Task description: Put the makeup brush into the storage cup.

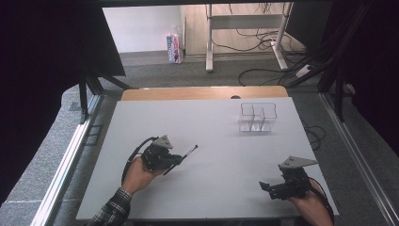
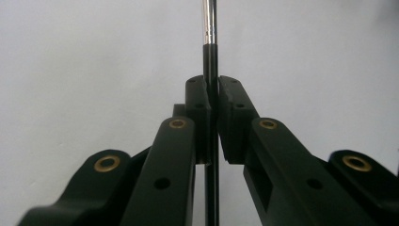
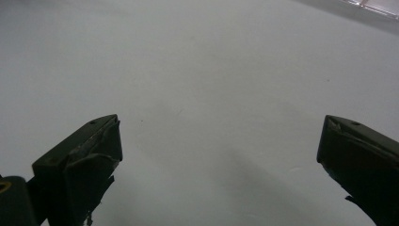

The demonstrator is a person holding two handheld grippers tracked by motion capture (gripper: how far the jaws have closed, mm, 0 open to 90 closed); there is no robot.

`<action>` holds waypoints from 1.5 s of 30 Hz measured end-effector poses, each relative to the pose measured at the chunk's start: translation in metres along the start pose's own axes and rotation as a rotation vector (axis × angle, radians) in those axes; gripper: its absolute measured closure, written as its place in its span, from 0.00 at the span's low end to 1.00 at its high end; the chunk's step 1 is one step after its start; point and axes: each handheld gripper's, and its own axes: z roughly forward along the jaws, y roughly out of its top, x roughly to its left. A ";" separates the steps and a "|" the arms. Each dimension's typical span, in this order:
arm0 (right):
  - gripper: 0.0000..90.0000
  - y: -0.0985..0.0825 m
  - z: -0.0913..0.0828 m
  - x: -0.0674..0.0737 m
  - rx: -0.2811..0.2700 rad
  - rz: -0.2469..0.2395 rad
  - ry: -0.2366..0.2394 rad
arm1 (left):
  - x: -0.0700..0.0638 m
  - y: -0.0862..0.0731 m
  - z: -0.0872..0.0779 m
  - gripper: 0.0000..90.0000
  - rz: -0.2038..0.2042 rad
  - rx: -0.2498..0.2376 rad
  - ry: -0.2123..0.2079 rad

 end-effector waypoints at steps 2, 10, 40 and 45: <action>0.00 0.000 0.000 0.000 -0.014 -0.003 0.004 | -0.003 -0.002 -0.002 0.94 -0.005 -0.021 -0.003; 0.00 0.002 -0.004 0.002 -0.086 0.006 0.042 | -0.011 -0.012 -0.015 0.94 -0.027 -0.106 -0.028; 0.01 0.021 -0.005 0.021 -0.180 -0.017 0.184 | -0.051 -0.034 -0.029 0.94 -0.095 -0.302 -0.092; 0.02 0.027 -0.003 0.029 -0.185 -0.028 0.198 | -0.059 -0.035 -0.027 0.94 -0.085 -0.301 -0.093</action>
